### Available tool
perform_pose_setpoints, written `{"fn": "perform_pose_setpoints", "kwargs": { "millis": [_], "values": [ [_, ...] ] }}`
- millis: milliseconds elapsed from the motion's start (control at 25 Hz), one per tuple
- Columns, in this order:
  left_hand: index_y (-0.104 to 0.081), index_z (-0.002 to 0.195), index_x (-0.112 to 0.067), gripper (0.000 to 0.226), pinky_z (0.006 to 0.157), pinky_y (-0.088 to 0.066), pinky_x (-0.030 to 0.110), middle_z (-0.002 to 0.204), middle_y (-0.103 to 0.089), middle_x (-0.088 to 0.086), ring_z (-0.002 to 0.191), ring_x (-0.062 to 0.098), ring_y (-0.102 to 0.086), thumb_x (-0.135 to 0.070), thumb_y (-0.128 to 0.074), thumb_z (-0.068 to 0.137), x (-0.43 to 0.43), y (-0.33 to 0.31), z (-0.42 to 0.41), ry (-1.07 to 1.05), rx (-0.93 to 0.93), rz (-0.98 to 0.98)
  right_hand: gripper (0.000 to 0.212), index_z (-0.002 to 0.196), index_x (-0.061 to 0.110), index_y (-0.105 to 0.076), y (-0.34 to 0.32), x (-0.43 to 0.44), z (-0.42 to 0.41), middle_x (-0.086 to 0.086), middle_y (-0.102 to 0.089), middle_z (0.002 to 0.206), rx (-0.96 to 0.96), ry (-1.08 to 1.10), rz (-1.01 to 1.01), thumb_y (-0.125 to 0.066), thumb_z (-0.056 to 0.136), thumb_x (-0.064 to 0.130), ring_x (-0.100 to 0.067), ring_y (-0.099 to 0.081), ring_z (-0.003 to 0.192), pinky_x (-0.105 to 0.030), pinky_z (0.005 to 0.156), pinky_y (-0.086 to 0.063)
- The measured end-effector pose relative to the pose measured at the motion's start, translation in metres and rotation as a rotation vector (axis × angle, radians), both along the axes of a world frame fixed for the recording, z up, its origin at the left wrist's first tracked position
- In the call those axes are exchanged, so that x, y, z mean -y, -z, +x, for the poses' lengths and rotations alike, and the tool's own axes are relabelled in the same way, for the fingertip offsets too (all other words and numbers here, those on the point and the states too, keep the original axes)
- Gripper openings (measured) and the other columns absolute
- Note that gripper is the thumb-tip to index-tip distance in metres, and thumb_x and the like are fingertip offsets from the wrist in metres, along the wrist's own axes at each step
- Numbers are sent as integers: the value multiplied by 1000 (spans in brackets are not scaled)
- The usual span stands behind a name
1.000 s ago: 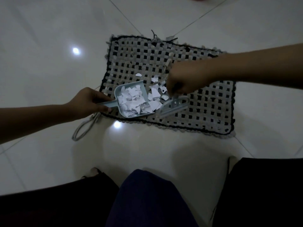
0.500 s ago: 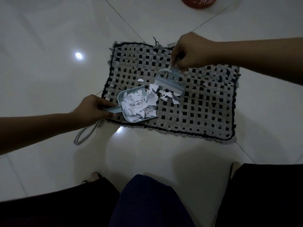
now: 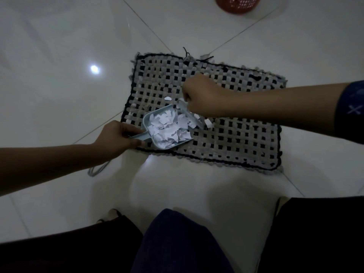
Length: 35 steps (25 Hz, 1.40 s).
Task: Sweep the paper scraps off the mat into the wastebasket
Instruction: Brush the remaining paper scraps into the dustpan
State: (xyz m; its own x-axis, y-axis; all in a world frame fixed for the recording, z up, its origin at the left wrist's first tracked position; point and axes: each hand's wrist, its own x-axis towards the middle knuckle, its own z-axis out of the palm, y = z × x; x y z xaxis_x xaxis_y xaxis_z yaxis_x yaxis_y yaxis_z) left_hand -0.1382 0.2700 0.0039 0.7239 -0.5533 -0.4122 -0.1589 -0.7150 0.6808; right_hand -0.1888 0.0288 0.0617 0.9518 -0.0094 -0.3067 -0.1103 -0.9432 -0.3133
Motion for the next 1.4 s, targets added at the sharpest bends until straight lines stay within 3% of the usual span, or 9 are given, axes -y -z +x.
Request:
{"fn": "perform_pose_setpoints", "kwargs": {
  "millis": [80, 200, 360, 520, 840, 1040, 1200, 1320, 1400],
  "values": [
    [-69, 88, -30, 32, 47, -36, 2, 48, -57, -36, 45, -12, -53, -7, -79, 68, 0, -2, -1, 5, -6, -15, 16, 71, -20, -62, 2, -4, 5, -36, -58, 67, -13, 14, 29, -52, 77, -10, -42, -55, 58, -40, 58, -50],
    [-70, 85, -32, 31, 52, -39, 1, 52, -58, -38, 55, -11, -58, -9, -79, 67, -3, 0, 3, 18, 13, -5, 17, 88, -13, -70, -10, 10, 16, -30, -71, 90, 8, 21, 45, -55, 80, -7, -36, -69, 81, -35, 73, -57],
    [-74, 99, -17, 32, 56, -44, 4, 73, -72, -14, 69, 10, -67, -11, -78, 69, -5, 4, 11, -15, 36, 17, 16, 85, -17, -66, -15, 47, 18, -33, -68, 85, 38, 43, -107, -55, 76, -9, -40, -68, 79, -51, 76, -58],
    [-74, 100, -15, 32, 57, -44, 3, 73, -69, -14, 70, 9, -66, -9, -78, 69, -4, 6, 12, -12, 39, 7, 13, 81, -17, -63, 7, 25, -17, -27, -54, 64, -48, -10, -179, -53, 78, -9, -34, -53, 55, -41, 55, -47],
    [-74, 99, -20, 33, 62, -47, 10, 85, -75, 2, 79, 17, -69, -12, -79, 68, -5, 5, 11, -15, 36, 3, 21, 85, -17, -67, 19, 2, 0, -37, -67, 86, 108, 153, 83, -51, 75, -8, -42, -66, 78, -52, 77, -57],
    [-73, 99, -13, 35, 59, -41, -2, 89, -70, -7, 65, -17, -58, -10, -81, 65, -15, 2, 13, -21, 31, 28, 17, 84, -6, -73, -4, 10, 11, -14, -70, 75, 117, 151, 130, -57, 77, -5, -7, -52, 50, -10, 53, -48],
    [-74, 97, -12, 33, 55, -43, 3, 66, -68, -21, 63, 0, -63, -8, -80, 65, -20, 3, 12, -35, 24, 34, 17, 79, -13, -69, -8, 41, 10, -29, -70, 77, 113, 92, -40, -55, 76, -6, -33, -66, 67, -41, 72, -59],
    [-75, 95, -14, 30, 61, -49, 15, 71, -74, -4, 69, 17, -68, -9, -80, 65, -17, 4, 11, -16, 42, 33, 19, 62, -7, -54, 4, 24, -19, -20, -51, 55, -25, 26, -152, -51, 80, -7, -28, -46, 49, -26, 52, -44],
    [-76, 93, -15, 29, 67, -51, 21, 66, -71, -19, 67, 8, -67, -11, -81, 64, -16, 4, 13, -5, 57, 44, 13, 70, -10, -59, 13, 10, -24, -24, -56, 64, -12, 21, -130, -51, 79, -7, -31, -48, 54, -33, 53, -45]
  ]
}}
